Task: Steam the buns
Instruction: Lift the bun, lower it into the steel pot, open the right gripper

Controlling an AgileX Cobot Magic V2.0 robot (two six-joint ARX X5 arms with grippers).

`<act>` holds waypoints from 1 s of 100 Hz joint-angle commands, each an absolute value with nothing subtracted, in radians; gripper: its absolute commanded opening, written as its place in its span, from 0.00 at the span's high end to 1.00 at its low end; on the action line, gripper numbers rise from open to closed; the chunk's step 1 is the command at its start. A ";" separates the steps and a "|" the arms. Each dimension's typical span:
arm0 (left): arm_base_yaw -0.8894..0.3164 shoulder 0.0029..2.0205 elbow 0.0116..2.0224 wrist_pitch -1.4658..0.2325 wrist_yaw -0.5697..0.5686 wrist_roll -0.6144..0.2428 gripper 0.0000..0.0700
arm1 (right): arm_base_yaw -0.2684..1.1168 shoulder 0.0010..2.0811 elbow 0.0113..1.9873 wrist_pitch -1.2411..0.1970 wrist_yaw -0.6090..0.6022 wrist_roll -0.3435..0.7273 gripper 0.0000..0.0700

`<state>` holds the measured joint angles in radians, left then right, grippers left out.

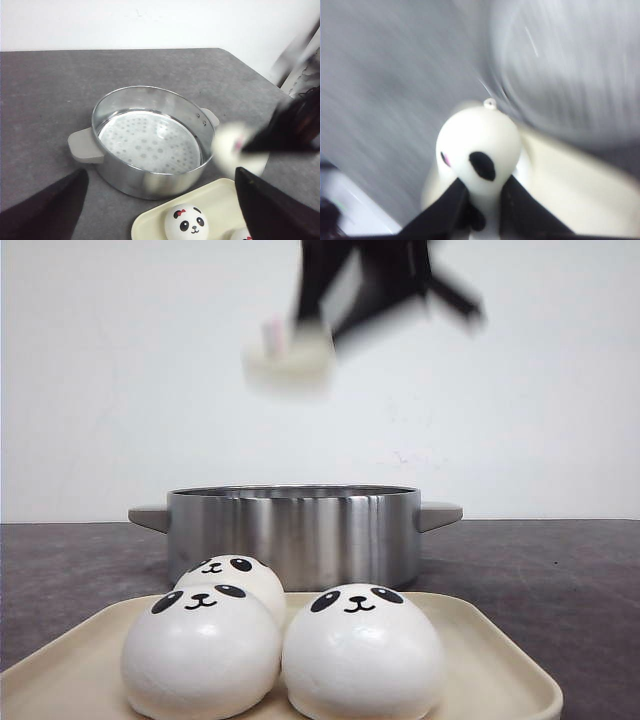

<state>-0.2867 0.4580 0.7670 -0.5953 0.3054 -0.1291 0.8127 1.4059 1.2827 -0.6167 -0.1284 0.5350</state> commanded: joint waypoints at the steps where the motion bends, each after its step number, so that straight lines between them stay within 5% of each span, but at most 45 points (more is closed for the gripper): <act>1: -0.291 0.464 0.780 -0.582 0.290 -0.117 0.22 | 0.806 1.432 1.366 -0.622 -0.072 0.466 0.99; 34: -0.291 0.469 0.780 -0.580 0.285 -0.117 0.22 | 0.656 1.698 1.562 -0.577 -0.051 0.326 0.99; 81: -0.291 0.470 0.780 -0.590 0.285 -0.117 0.22 | 0.576 2.022 1.562 -0.454 -0.017 0.314 0.98; 86: -0.291 0.470 0.780 -0.591 0.285 -0.117 0.22 | 0.572 2.023 1.562 -0.451 -0.001 0.314 0.92; 100: -0.291 0.470 0.780 -0.591 0.286 -0.121 0.22 | 0.572 2.024 1.562 -0.433 0.027 0.314 0.49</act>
<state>-0.2867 0.4656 0.7670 -0.6022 0.2874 -0.1291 0.5671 2.0094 1.5444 -0.4412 0.0204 0.3183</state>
